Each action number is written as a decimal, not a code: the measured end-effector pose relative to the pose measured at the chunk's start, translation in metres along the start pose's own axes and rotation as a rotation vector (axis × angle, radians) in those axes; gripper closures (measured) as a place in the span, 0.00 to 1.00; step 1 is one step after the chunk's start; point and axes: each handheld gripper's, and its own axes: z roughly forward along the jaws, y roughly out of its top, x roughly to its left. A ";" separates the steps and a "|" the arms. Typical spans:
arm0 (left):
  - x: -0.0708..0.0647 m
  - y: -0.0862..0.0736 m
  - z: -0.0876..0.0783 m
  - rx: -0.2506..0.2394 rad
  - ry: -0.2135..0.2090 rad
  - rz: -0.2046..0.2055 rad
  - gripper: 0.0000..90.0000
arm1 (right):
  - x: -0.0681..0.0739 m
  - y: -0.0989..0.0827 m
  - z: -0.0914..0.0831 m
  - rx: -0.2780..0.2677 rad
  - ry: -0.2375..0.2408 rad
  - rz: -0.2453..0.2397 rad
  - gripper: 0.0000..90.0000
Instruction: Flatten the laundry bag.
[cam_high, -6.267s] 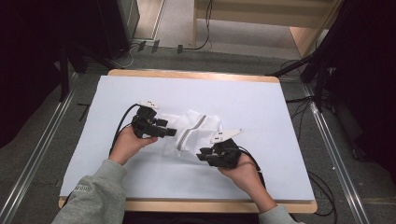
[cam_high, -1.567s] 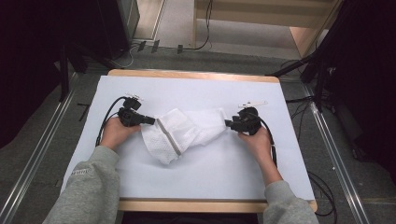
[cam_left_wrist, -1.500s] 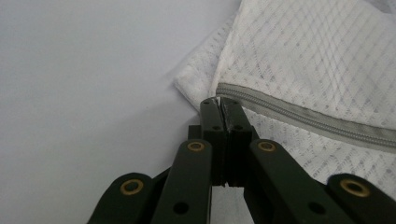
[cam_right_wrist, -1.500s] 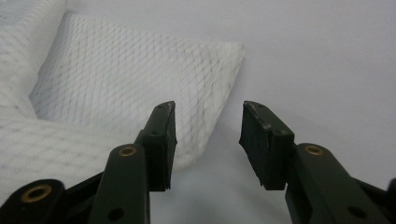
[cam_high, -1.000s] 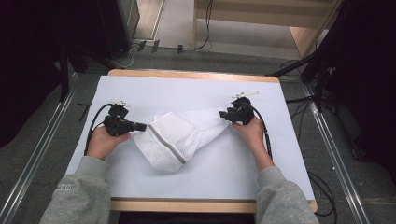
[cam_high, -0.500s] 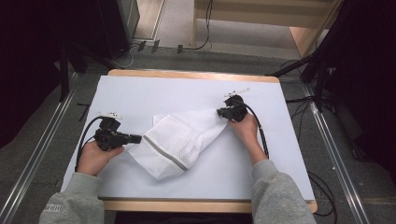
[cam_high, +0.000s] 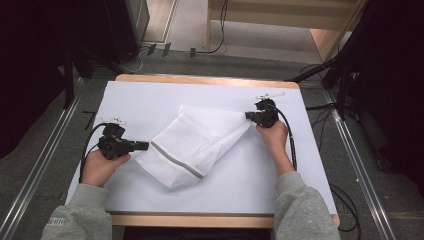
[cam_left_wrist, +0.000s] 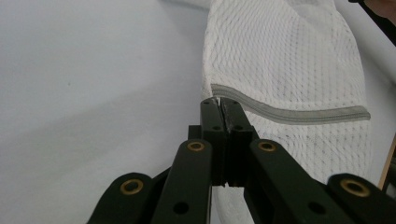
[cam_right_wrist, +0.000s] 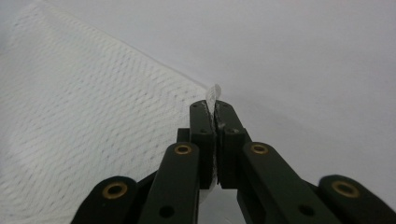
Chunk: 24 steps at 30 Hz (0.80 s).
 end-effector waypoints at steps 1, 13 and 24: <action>0.000 0.000 0.000 -0.002 0.001 -0.001 1.00 | -0.002 -0.001 -0.002 -0.010 -0.004 0.008 0.99; 0.017 0.003 -0.001 -0.011 0.039 -0.041 1.00 | -0.018 -0.008 -0.017 -0.037 -0.059 0.044 0.99; 0.048 0.011 0.012 -0.012 0.099 -0.088 0.98 | -0.011 -0.011 -0.020 -0.049 -0.038 0.035 0.80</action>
